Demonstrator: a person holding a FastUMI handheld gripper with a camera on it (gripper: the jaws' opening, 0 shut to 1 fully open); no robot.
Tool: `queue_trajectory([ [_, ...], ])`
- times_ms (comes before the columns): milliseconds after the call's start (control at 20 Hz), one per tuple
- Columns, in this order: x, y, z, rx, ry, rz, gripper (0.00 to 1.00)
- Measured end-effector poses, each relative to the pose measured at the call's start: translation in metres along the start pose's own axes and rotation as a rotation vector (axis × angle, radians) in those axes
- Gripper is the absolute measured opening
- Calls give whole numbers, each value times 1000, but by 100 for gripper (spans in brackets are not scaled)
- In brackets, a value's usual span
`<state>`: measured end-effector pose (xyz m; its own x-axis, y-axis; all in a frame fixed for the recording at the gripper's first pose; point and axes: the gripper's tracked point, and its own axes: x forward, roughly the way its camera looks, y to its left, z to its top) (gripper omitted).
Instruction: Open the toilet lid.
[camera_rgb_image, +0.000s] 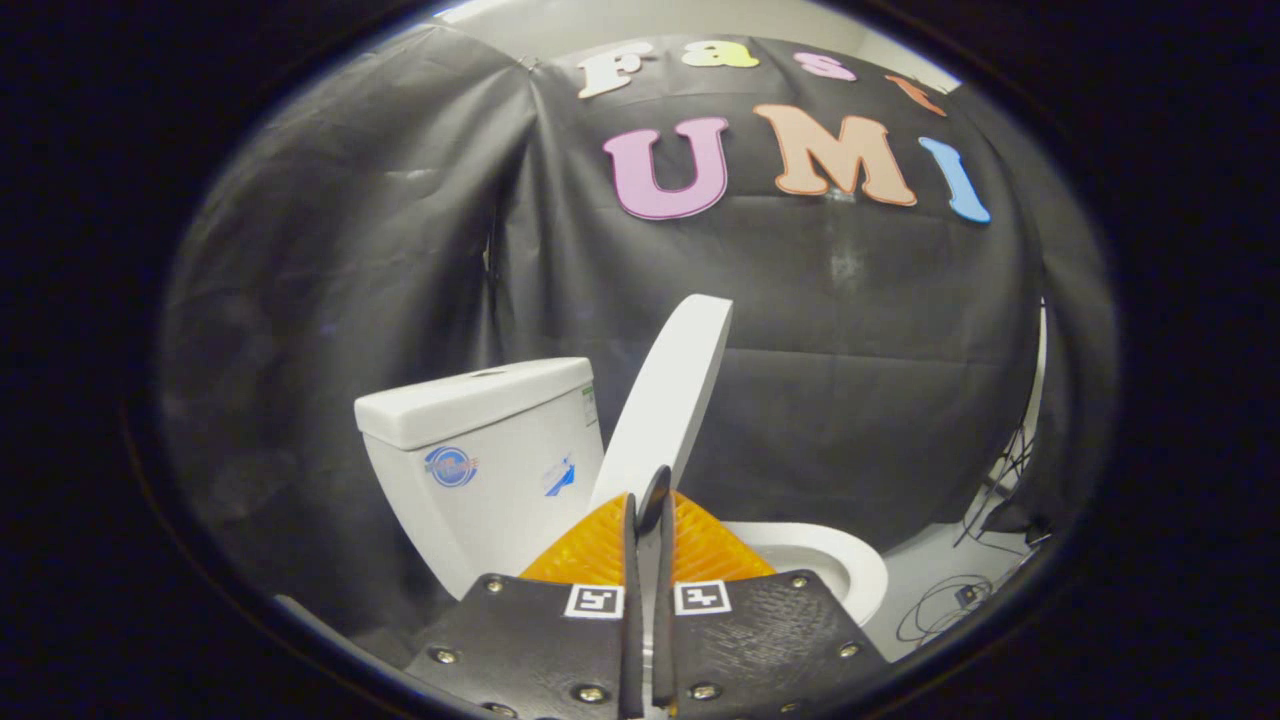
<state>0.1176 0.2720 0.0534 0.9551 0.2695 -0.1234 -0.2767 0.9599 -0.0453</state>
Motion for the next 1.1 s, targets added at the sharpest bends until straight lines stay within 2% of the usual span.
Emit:
queue_trajectory([
  [500,3,30,6,-73,-30,-5,4],
  [750,8,46,9,-58,-44,22,5],
  [1100,18,84,15,-142,-55,48,4],
])
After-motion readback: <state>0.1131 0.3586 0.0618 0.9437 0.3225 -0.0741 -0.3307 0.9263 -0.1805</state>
